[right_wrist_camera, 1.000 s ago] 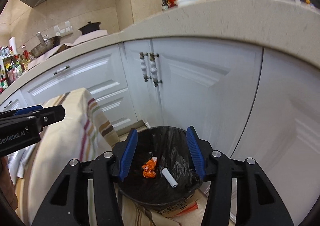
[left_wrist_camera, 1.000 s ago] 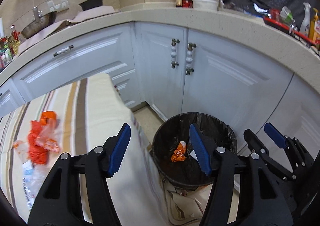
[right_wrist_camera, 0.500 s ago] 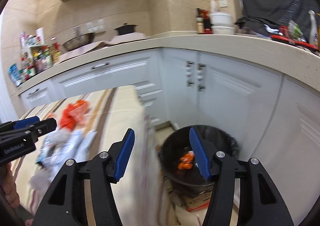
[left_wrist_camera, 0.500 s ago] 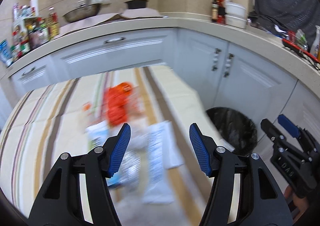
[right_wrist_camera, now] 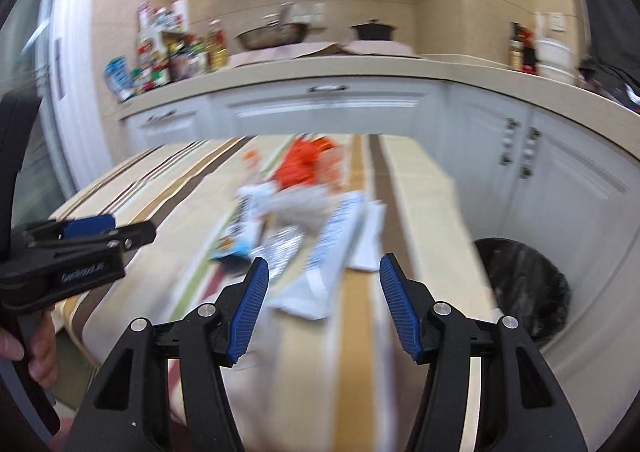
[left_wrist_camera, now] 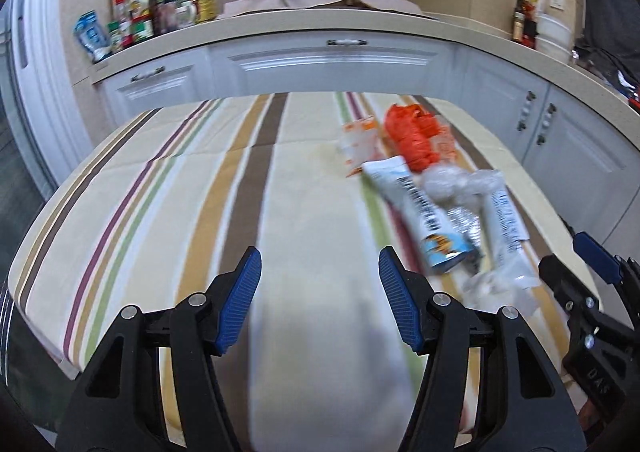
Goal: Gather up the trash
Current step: 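Move both grippers back over the table, then grasp the crumpled white tissue with the right gripper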
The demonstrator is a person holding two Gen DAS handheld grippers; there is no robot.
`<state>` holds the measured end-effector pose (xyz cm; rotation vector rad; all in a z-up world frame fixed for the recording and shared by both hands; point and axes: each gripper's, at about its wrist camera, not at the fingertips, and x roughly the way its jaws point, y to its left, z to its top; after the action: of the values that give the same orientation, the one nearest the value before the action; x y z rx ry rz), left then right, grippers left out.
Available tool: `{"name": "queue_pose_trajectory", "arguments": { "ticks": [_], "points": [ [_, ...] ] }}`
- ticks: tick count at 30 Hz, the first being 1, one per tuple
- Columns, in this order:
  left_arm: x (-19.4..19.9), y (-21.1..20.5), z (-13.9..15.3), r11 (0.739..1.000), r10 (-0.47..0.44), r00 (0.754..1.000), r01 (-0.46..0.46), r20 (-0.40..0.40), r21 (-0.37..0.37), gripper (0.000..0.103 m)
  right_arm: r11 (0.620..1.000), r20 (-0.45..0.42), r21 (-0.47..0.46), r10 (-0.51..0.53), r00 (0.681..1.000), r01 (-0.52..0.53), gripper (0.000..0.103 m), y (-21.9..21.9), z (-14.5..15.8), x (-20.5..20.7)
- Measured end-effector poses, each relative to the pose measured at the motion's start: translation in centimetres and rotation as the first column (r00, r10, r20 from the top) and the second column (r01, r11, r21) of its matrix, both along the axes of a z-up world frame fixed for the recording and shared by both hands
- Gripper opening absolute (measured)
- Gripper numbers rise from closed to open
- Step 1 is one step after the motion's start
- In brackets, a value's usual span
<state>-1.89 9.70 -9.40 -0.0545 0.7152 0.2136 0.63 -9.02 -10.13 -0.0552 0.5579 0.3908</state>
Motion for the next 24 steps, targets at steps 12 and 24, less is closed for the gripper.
{"name": "queue_pose_trajectory", "arguments": {
  "ticks": [12,24],
  "points": [
    [-1.4,2.9,-1.8,0.999,0.041,0.999,-0.042,-0.028,-0.034,0.060,0.991,-0.057,-0.033,0.125,0.990,-0.127,0.041,4.2,-2.8,-0.8],
    [-0.4,0.0,-1.6,0.999,-0.021,0.999,0.020,-0.026,-0.035,0.060,0.992,-0.003,-0.004,0.125,0.992,-0.125,0.023,2.8,-1.1,-2.3]
  ]
}}
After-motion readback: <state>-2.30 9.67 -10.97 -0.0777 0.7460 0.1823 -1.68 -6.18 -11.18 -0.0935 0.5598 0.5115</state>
